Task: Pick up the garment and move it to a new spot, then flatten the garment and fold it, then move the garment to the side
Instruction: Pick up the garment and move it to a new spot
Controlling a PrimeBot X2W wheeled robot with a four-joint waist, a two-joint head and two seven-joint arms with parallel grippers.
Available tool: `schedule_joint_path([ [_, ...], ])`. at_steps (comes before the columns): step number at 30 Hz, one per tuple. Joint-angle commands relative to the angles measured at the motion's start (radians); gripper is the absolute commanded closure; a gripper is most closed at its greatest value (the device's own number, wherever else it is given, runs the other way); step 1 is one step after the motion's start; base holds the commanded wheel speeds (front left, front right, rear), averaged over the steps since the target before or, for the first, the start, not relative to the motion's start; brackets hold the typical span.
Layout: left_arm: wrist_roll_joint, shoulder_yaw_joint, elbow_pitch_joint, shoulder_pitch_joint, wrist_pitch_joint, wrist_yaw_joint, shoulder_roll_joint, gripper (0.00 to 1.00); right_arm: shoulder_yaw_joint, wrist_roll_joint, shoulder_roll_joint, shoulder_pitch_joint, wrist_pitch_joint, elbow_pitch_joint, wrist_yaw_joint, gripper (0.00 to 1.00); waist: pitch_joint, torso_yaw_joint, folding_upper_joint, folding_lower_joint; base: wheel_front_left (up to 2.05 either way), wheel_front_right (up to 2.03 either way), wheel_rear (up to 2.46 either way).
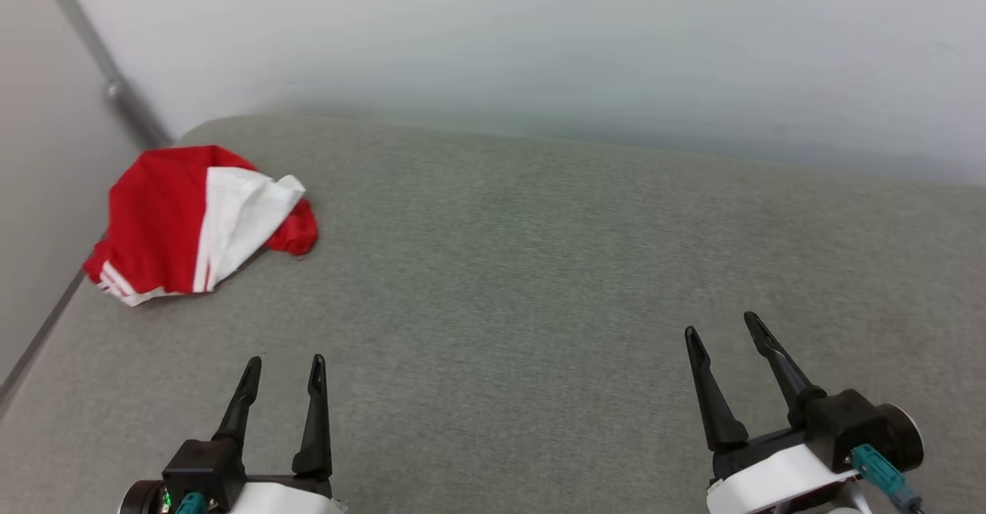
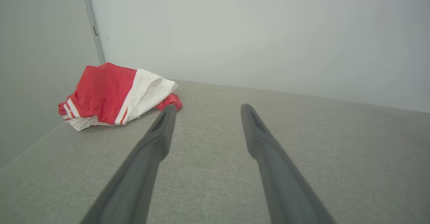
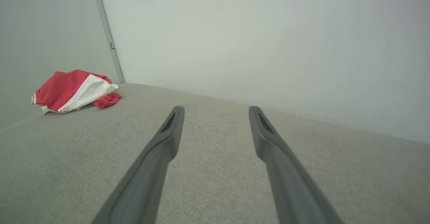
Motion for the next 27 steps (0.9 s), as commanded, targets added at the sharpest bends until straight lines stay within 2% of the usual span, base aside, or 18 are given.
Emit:
schedule_joint_path([
  [1,0.005,0.002,-0.003,0.012,-0.003,-0.003,-0.001,0.00,0.004,-0.001,0.001,0.005,-0.002,-0.001,0.000,0.00,0.002,0.038,0.0000,0.0000,0.00,0.00,0.00],
  [15,0.038,0.004,-0.031,0.037,-0.003,-0.020,-0.001,0.00,0.036,0.024,0.001,0.021,-0.002,0.011,0.000,0.00,-0.018,0.217,0.0000,0.0000,0.00,0.00,0.00],
  [27,0.053,0.009,-0.042,0.051,-0.003,-0.024,-0.001,0.00,0.049,0.026,0.001,0.027,-0.002,0.021,0.000,0.00,-0.035,0.266,0.0000,0.0000,0.00,0.00,0.00],
])
